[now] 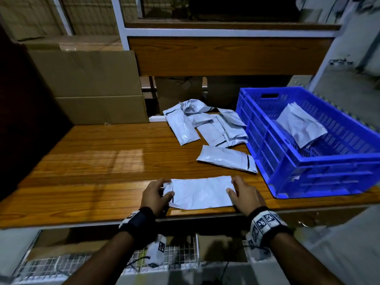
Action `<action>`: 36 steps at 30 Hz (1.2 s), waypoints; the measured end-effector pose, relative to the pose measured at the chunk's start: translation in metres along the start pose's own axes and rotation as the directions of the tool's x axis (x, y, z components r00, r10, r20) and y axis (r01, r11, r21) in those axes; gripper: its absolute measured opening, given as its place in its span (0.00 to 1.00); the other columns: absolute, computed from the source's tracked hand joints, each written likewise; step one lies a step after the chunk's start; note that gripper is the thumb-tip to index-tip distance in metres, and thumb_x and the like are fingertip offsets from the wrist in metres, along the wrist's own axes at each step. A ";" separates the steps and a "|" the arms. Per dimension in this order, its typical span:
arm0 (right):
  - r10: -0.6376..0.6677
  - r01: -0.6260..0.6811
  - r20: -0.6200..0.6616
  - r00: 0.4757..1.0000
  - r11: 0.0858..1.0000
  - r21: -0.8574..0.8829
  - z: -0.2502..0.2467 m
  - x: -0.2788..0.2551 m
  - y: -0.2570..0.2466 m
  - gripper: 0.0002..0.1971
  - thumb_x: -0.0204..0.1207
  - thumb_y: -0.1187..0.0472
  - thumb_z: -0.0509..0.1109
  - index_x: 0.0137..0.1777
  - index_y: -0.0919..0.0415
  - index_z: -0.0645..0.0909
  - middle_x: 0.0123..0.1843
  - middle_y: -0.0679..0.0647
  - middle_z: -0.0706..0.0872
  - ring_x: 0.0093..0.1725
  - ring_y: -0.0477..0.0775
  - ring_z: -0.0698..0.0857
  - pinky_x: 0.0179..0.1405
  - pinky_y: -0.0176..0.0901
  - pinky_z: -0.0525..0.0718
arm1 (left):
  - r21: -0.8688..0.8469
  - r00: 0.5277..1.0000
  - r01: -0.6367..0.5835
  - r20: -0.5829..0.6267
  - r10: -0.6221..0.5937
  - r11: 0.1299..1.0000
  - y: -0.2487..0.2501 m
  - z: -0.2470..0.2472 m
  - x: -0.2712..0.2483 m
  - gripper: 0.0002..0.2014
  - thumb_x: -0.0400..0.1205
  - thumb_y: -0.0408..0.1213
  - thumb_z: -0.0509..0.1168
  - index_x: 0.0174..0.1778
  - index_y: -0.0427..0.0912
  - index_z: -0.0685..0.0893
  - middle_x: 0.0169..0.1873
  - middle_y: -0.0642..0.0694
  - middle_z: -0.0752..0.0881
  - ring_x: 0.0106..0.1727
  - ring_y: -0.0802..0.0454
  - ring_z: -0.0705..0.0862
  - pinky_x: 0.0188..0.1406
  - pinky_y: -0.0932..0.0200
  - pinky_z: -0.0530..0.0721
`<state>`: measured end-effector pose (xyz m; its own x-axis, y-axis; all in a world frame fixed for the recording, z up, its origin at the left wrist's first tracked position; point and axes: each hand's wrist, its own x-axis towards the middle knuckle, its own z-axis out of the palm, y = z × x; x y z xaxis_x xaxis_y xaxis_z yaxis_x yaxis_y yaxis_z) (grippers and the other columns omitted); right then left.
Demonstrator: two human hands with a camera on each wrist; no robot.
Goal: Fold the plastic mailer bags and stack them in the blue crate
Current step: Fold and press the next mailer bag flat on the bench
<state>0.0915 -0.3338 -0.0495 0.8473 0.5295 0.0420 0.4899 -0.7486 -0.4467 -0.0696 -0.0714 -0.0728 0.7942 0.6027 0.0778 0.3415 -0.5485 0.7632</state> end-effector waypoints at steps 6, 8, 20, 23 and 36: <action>-0.310 0.294 -0.019 0.951 0.919 -0.263 0.025 0.006 -0.029 0.19 0.79 0.52 0.66 0.70 0.46 0.75 0.72 0.56 0.74 0.69 0.60 0.76 0.63 0.54 0.77 | 0.371 0.970 -0.242 0.065 0.235 0.896 -0.019 -0.001 -0.005 0.17 0.72 0.52 0.76 0.57 0.60 0.87 0.68 0.48 0.73 0.65 0.45 0.69 0.56 0.47 0.74; -0.329 0.354 0.139 0.934 0.900 -0.255 0.044 0.004 -0.032 0.23 0.83 0.48 0.54 0.78 0.41 0.66 0.84 0.51 0.62 0.82 0.57 0.62 0.77 0.57 0.62 | 0.436 0.941 -0.338 0.162 0.297 0.834 -0.024 -0.005 -0.006 0.21 0.74 0.58 0.68 0.64 0.60 0.82 0.68 0.51 0.76 0.66 0.44 0.73 0.52 0.47 0.73; -0.287 0.330 0.175 0.942 0.891 -0.313 0.060 -0.009 -0.022 0.30 0.80 0.38 0.42 0.83 0.36 0.53 0.87 0.48 0.54 0.86 0.57 0.50 0.81 0.68 0.47 | 0.283 0.911 -0.343 0.335 0.242 0.896 -0.031 -0.029 -0.007 0.39 0.71 0.67 0.59 0.78 0.56 0.70 0.78 0.55 0.69 0.77 0.51 0.64 0.73 0.42 0.66; -0.280 0.330 0.187 0.942 0.872 -0.360 0.059 -0.006 -0.037 0.33 0.77 0.42 0.39 0.84 0.42 0.56 0.87 0.51 0.54 0.86 0.58 0.49 0.80 0.71 0.44 | 0.322 0.924 -0.381 0.174 0.341 0.867 -0.003 -0.008 0.002 0.27 0.80 0.57 0.48 0.66 0.49 0.81 0.67 0.48 0.81 0.69 0.44 0.75 0.65 0.46 0.74; -0.303 0.317 0.092 0.949 0.899 -0.301 0.079 -0.021 -0.060 0.30 0.76 0.38 0.60 0.79 0.42 0.70 0.79 0.51 0.74 0.80 0.62 0.68 0.76 0.76 0.59 | 0.588 0.861 -0.503 0.409 0.303 0.634 -0.010 0.033 -0.020 0.32 0.87 0.57 0.40 0.85 0.46 0.49 0.84 0.47 0.50 0.85 0.48 0.47 0.81 0.47 0.43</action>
<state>0.0281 -0.2683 -0.0943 0.6363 0.7659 0.0927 0.7708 -0.6259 -0.1191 -0.0723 -0.0974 -0.1032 0.9927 0.1154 0.0357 0.1129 -0.9913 0.0672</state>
